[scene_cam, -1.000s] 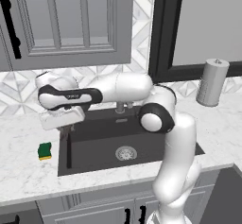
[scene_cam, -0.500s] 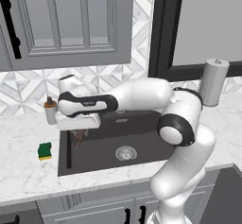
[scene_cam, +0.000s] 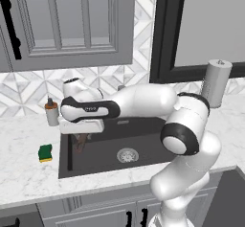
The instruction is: Pick the pan and sponge and place them into the sink. Then turn on the water.
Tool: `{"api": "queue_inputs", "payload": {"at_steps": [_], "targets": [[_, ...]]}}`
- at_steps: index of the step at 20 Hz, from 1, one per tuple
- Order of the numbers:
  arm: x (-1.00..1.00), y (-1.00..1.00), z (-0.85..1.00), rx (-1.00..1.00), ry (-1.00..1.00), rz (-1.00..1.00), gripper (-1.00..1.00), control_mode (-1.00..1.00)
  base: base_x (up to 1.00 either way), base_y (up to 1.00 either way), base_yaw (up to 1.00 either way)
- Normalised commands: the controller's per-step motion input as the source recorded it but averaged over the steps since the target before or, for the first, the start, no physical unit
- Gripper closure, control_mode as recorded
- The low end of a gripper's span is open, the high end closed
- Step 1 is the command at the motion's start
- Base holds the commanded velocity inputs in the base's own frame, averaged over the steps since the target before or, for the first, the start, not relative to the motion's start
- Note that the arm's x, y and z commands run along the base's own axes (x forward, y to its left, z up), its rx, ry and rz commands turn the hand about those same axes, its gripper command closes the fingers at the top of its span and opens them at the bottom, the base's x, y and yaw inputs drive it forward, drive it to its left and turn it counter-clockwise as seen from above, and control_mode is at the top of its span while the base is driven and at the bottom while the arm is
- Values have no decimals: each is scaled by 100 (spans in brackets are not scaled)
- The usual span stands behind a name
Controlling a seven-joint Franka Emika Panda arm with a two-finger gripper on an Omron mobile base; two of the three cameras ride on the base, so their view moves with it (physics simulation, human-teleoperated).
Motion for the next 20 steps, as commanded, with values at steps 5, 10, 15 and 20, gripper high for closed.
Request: {"api": "queue_inputs", "payload": {"at_steps": [5, 10, 15, 20], "targets": [[0, 0, 0, 5, 0, -6, 100, -100, 0, 0, 0], [0, -1, -4, 7, 3, -24, 100, -100, 0, 0, 0], [0, -4, -23, 10, 5, -32, 100, -100, 0, 0, 0], [0, -18, -23, 2, 2, -36, 100, -100, 0, 0, 0]]}}
